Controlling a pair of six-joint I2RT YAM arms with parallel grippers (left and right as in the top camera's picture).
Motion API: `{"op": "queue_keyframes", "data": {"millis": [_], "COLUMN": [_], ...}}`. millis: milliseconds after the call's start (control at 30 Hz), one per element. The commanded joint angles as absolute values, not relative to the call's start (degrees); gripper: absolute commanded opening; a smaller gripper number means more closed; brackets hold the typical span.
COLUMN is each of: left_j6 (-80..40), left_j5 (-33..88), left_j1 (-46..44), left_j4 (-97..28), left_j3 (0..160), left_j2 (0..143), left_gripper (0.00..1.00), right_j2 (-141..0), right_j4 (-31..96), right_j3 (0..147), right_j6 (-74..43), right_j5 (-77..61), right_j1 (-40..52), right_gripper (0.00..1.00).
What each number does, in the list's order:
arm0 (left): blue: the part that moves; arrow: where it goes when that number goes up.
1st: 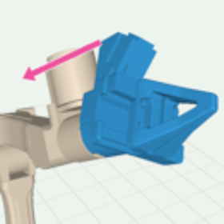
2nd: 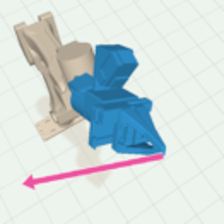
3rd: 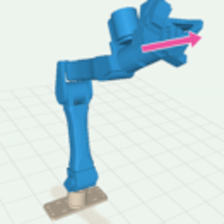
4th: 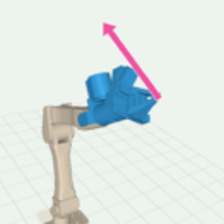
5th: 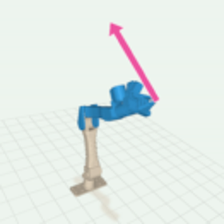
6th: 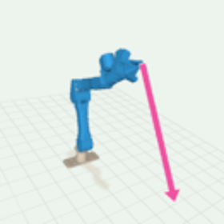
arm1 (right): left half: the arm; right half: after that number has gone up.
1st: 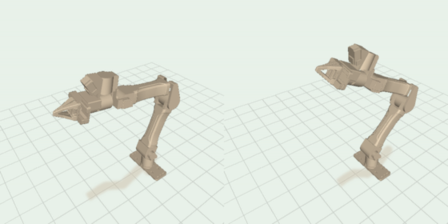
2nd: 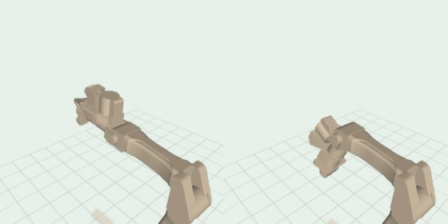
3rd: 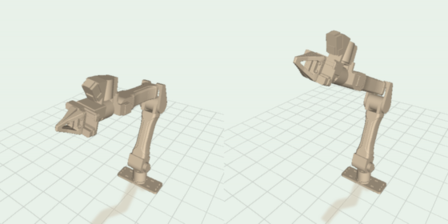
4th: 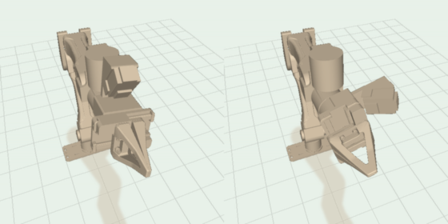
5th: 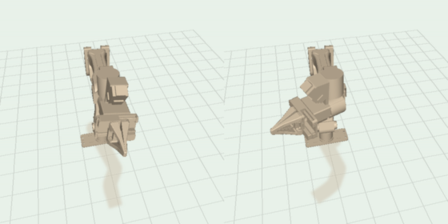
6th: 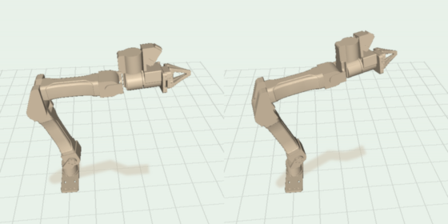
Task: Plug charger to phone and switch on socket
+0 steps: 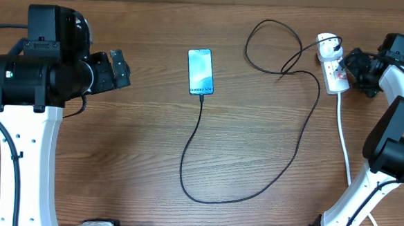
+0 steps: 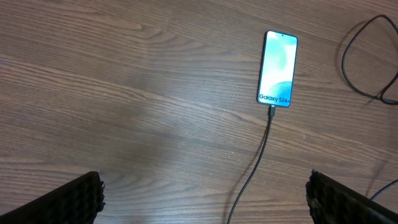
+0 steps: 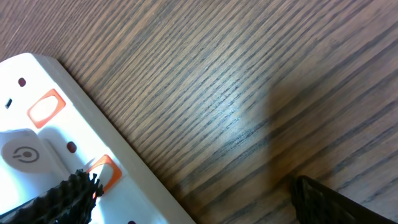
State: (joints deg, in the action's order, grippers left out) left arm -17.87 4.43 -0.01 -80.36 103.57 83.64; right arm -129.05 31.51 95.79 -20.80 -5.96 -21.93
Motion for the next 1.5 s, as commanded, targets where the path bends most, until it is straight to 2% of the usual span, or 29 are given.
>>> {"op": "queue_keyframes", "data": {"millis": [0, 1467], "left_j6": [-18.41, -18.41], "left_j5": [4.03, 4.03], "left_j1": [-0.34, -0.34], "left_j4": [-80.34, -80.34], "left_j3": [103.74, 103.74], "left_j2": [83.2, 83.2], "left_gripper": [1.0, 1.0], "right_j2": [-128.03, -128.07], "right_j4": [31.14, 29.67], "right_j3": [97.36, 94.13], "right_j6": [-20.62, -20.49], "right_j5": [-8.25, -7.16], "right_j1": [-21.71, -21.69], "right_gripper": [1.0, 1.0]}}
